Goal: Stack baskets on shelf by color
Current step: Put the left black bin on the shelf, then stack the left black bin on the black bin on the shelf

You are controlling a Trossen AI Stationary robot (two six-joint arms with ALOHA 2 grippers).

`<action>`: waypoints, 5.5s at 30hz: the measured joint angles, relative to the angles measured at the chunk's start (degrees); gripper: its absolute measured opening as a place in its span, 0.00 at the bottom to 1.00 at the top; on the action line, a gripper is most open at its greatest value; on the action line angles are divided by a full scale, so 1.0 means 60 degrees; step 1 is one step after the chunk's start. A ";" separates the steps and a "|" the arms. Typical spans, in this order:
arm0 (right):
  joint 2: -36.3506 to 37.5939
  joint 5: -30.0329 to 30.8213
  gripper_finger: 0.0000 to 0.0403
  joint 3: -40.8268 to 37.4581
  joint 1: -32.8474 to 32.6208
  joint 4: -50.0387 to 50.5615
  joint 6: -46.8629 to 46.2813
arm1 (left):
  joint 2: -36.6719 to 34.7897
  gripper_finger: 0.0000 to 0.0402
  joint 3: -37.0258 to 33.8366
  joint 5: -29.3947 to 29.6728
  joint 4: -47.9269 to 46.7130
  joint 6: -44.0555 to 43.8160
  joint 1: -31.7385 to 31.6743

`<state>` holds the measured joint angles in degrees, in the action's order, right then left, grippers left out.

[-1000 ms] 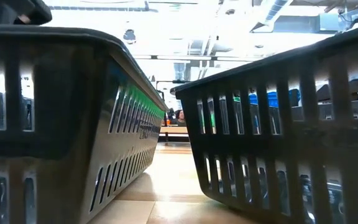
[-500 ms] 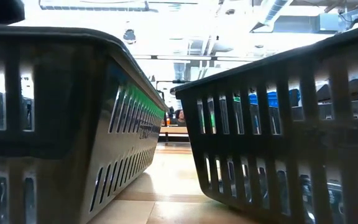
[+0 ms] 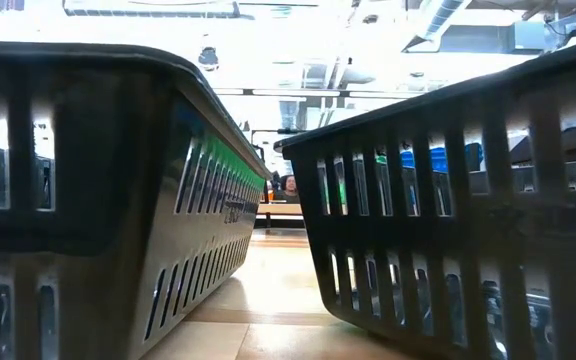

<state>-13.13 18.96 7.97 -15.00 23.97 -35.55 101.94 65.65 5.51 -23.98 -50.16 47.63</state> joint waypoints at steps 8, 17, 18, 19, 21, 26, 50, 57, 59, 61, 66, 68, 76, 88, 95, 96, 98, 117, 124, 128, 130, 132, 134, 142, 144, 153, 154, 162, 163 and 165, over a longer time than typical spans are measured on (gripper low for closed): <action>0.0001 -0.0331 0.13 -0.0004 -0.0004 -0.0050 -0.0231 | 0.0989 0.61 0.0240 -0.0061 -0.1066 -0.0503 0.0010; 0.0004 -0.0426 0.13 -0.0007 0.0000 -0.0049 -0.0244 | 0.1095 0.29 0.0461 0.0146 -0.2261 -0.1224 -0.0010; 0.0000 -0.0426 0.13 -0.0007 0.0000 -0.0028 -0.0241 | 0.1095 0.23 0.0547 0.0127 -0.2448 -0.1158 -0.0010; 0.0003 -0.0427 0.13 -0.0007 0.0000 -0.0016 -0.0238 | 0.1095 0.18 0.0652 0.0131 -0.2593 -0.1054 -0.0010; 0.0000 -0.0426 0.13 -0.0007 0.0000 -0.0007 -0.0219 | 0.1095 0.07 0.0884 0.0242 -0.2895 -0.0715 -0.0010; 0.0001 -0.0426 0.13 -0.0004 0.0000 0.0000 -0.0183 | 0.1092 0.01 0.1587 0.0899 -0.4648 -0.0181 -0.0061; 0.0003 -0.0401 0.13 -0.0004 0.0011 0.0000 0.0510 | -0.1667 0.00 0.3216 0.4938 -0.6172 1.2431 -0.7571; 0.0001 -0.0396 0.13 -0.0004 0.0011 -0.0035 0.0247 | -0.2031 0.00 0.3220 0.1651 -0.4196 1.5792 -1.0501; 0.0000 -0.0393 0.13 -0.0004 0.0011 -0.0037 0.0200 | -0.1929 0.00 0.3220 0.0957 -0.4230 1.6602 -1.0965; 0.0004 -0.0393 0.13 -0.0004 0.0009 -0.0038 0.0188 | -0.1728 0.00 0.3216 0.0416 -0.4235 1.6948 -1.1327; 0.0000 -0.0393 0.13 -0.0004 0.0007 -0.0016 0.0222 | -0.1072 0.00 0.3216 -0.0849 -0.4307 1.6581 -1.1865; 0.0000 -0.0362 0.13 -0.0004 0.0009 -0.0016 0.0226 | -0.0769 0.00 0.3216 -0.0842 -0.4333 1.6687 -1.1819; 0.0002 -0.0164 0.13 -0.0004 0.0007 -0.0066 0.0168 | 0.0395 0.00 0.3216 -0.0573 -0.4253 1.7380 -1.1681; 0.0001 -0.0160 0.13 -0.0004 0.0007 -0.0073 0.0171 | 0.1343 0.00 0.3216 -0.0195 -0.4140 1.6860 -1.1714; 0.0001 -0.0157 0.13 -0.0004 0.0007 -0.0076 0.0169 | 0.1332 0.03 0.3216 -0.0231 -0.3875 1.5839 -1.1692; 0.0000 -0.0157 0.13 -0.0004 0.0007 -0.0076 0.0169 | 0.1332 0.04 0.3216 -0.0231 -0.3870 1.5827 -1.1692; 0.0003 -0.0157 0.13 -0.0004 0.0007 -0.0076 0.0167 | 0.1328 0.08 0.3216 -0.0271 -0.3794 1.5826 -1.1667; 0.0003 -0.0183 0.13 -0.0004 0.0004 -0.0095 -0.0011 | 0.1179 0.44 0.5871 -0.0499 -0.9017 1.2638 -1.0427; 0.0002 -0.0222 0.13 -0.0004 0.0000 -0.0102 -0.0025 | 0.1172 0.44 0.6061 -0.2184 -1.0417 1.0455 -0.8197; 0.0000 -0.0248 0.13 -0.0004 0.0000 -0.0102 -0.0019 | 0.1172 0.44 0.6061 -0.2475 -1.0175 0.9029 -0.6336; 0.0000 -0.0254 0.13 -0.0004 0.0000 -0.0102 -0.0006 | 0.1172 0.44 0.6061 -0.2452 -0.9801 0.8111 -0.5416; 0.0002 -0.0300 0.13 -0.0004 0.0004 -0.0093 -0.0002 | 0.1172 0.44 0.6061 -0.2276 -0.9148 0.7153 -0.4526; 0.0000 -0.0333 0.13 -0.0004 0.0004 -0.0084 0.0001 | 0.1175 0.44 0.6058 -0.1878 -0.8269 0.6318 -0.3696; 0.0000 -0.0454 0.13 -0.0004 0.0004 -0.0076 -0.0016 | 0.1183 0.44 0.6058 0.1028 -0.5231 0.4598 -0.1374; 0.0002 -0.0470 0.13 -0.0004 0.0004 -0.0076 -0.0062 | 0.1186 0.44 0.6058 0.1620 -0.4660 0.4168 -0.1075; 0.0004 -0.0481 0.13 -0.0004 0.0004 -0.0072 -0.0076 | 0.1429 0.44 0.6043 0.2448 -0.3688 0.3203 -0.0625; 0.0003 -0.0484 0.13 -0.0004 0.0002 -0.0060 -0.0076 | 0.1550 0.44 0.6050 0.2385 -0.3598 0.3113 -0.0625; 0.0002 -0.0694 0.13 -0.0004 0.0004 -0.0044 -0.0091 | 0.2685 0.44 0.6043 0.1618 -0.3604 0.2775 -0.0625; 0.0004 -0.0695 0.13 -0.0004 0.0004 -0.0044 -0.0091 | 0.2805 0.44 0.6043 0.1482 -0.3596 0.2690 -0.0626; 0.0004 -0.0696 0.13 -0.0004 0.0004 -0.0044 -0.0091 | 0.3061 0.44 0.6043 0.1264 -0.3607 0.2637 -0.0629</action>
<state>-13.10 14.79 7.94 -14.98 23.70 -36.10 120.30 101.91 13.09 -45.62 -34.34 43.86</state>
